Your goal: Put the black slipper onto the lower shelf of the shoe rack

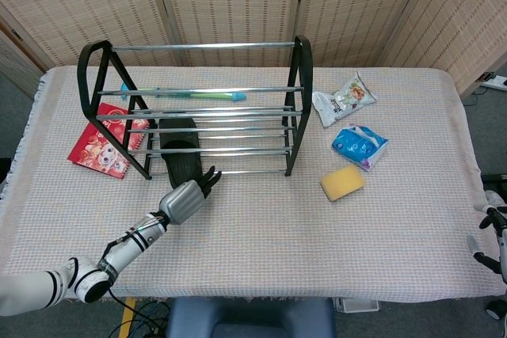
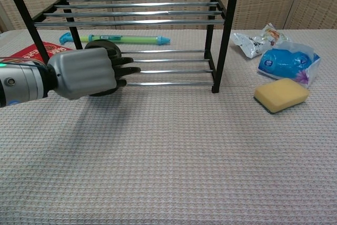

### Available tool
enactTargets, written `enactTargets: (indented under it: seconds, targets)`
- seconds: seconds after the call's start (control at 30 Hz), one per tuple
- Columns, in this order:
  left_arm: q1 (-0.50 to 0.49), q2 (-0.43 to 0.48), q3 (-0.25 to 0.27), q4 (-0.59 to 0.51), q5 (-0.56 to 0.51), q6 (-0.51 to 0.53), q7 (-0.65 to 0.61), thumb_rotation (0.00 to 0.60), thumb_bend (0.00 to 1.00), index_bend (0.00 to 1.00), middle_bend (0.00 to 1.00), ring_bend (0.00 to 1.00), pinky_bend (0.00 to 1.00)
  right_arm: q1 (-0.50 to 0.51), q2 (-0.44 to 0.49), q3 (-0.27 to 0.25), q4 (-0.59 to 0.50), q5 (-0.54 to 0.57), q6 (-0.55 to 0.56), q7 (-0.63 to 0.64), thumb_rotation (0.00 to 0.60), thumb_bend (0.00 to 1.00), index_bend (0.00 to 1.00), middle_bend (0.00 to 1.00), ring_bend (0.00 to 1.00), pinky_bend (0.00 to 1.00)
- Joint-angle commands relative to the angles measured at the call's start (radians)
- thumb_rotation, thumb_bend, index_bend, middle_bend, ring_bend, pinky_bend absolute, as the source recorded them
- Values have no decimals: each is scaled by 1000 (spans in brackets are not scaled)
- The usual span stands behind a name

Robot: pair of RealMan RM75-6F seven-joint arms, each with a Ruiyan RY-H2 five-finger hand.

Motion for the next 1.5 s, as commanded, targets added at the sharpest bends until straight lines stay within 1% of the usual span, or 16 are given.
enactTargets:
  seconds: [0.03,0.2,0.33,0.5,0.6,0.7,0.8,0.9,0.97,1.07,1.13,1.3,1.4,1.5]
  targets:
    - [21,22,2,-41,-9,33,-33,600,168,205,0,0,248,0,3,2,-1,1,2,0,600,317,261,500,275,336]
    - [74,77,18,-120,9,106,-115,600,168,197,0,0,248,0,8,4,-4,7,-1,-1,600,317,261,500,275,336]
    - [118,127,61,-161,78,167,-159,600,168,197,0,0,248,5,9,8,-9,5,-3,-5,600,317,261,500,275,336]
    - [179,179,108,-185,157,246,-223,600,168,200,0,0,248,13,4,9,-13,2,-10,-12,600,317,261,500,275,336]
    - [222,214,132,-191,193,295,-301,600,168,208,0,0,248,20,0,11,-15,2,-18,-19,600,317,261,500,275,337]
    - [271,251,145,-194,206,350,-382,600,168,223,0,0,248,28,-4,13,-19,-3,-21,-25,600,317,261,500,275,336]
    - [334,275,144,-181,195,426,-468,600,168,248,0,0,248,34,-9,15,-18,-5,-25,-23,600,317,261,500,280,337]
    - [399,297,140,-166,151,479,-547,600,168,251,0,0,248,44,-11,16,-17,0,-43,-26,600,317,260,500,284,337]
    - [444,320,131,-181,89,498,-619,600,168,257,1,0,249,53,-11,16,-20,3,-60,-22,600,317,260,500,284,337]
    - [505,340,107,-198,5,525,-757,600,168,270,42,4,256,66,-15,17,-20,4,-82,-16,600,317,261,500,284,337]
    - [537,346,97,-191,-35,533,-817,600,169,269,66,15,263,78,-13,12,-23,2,-105,-7,600,319,261,491,284,337]
    - [598,329,73,-179,-99,558,-882,600,168,258,75,33,281,101,-4,2,-37,-15,-145,13,600,327,261,453,284,336]
    - [634,302,44,-176,-107,605,-937,600,168,253,88,55,287,112,-7,0,-36,-25,-152,17,600,327,261,451,284,336]
    - [660,286,32,-185,-103,622,-996,600,168,251,91,55,288,118,-13,0,-37,-30,-153,27,600,327,261,451,284,336]
